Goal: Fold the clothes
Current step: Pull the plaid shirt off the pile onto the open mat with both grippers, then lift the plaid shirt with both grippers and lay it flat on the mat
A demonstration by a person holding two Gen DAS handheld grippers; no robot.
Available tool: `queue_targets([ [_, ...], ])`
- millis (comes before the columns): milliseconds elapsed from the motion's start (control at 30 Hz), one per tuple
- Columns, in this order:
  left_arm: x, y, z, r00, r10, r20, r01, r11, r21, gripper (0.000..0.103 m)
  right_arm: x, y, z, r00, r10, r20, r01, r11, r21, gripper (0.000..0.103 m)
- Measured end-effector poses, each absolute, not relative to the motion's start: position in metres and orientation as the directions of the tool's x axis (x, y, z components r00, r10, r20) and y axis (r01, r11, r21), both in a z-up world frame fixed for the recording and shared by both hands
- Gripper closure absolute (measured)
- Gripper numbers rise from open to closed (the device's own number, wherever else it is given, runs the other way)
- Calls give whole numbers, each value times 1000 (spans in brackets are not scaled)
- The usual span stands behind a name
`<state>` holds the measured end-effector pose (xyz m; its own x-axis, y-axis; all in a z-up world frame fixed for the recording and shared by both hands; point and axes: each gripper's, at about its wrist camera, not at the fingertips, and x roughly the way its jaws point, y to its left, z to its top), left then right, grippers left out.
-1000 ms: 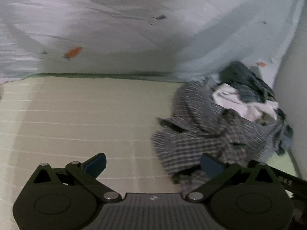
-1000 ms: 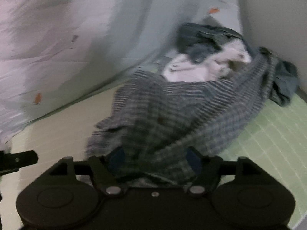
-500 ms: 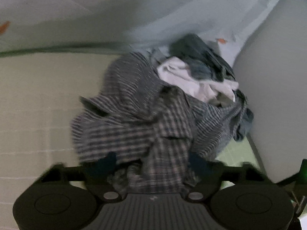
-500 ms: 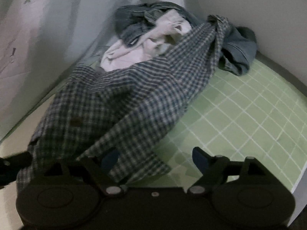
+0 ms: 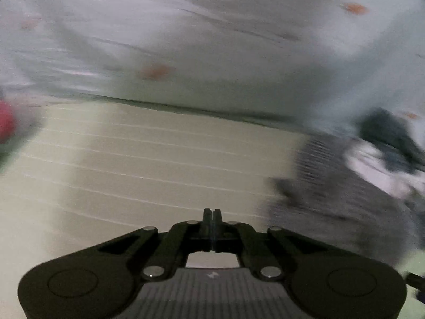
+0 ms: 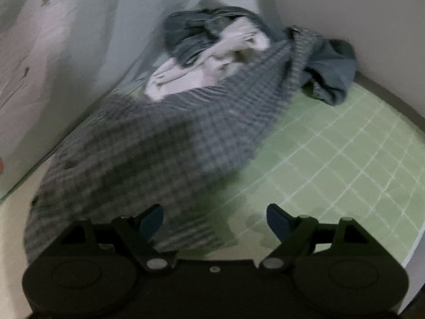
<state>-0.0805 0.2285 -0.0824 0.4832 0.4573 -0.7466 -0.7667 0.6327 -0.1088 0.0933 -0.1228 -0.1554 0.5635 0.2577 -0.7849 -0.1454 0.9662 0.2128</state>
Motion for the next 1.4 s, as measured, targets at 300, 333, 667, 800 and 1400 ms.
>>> queue_targets([
  [300, -175, 250, -69, 481, 464, -744, -825, 525, -206, 85, 79, -99, -156, 553, 308, -774, -150, 951, 271, 2],
  [333, -174, 244, -72, 490, 442, -751, -819, 529, -222, 83, 80, -100, -155, 563, 303, -769, -142, 952, 271, 2],
  [667, -91, 189, -85, 583, 276, -764, -649, 723, -234, 19, 153, -128, -164, 626, 289, -725, -103, 952, 290, 0],
  [800, -40, 183, -103, 560, 212, -801, -607, 763, -223, 14, 188, -156, -178, 633, 264, -727, -22, 946, 325, 0],
  [1400, -26, 200, -145, 517, 77, -853, -627, 712, -316, 100, 193, -132, -208, 523, 543, -657, -126, 812, 571, 95],
])
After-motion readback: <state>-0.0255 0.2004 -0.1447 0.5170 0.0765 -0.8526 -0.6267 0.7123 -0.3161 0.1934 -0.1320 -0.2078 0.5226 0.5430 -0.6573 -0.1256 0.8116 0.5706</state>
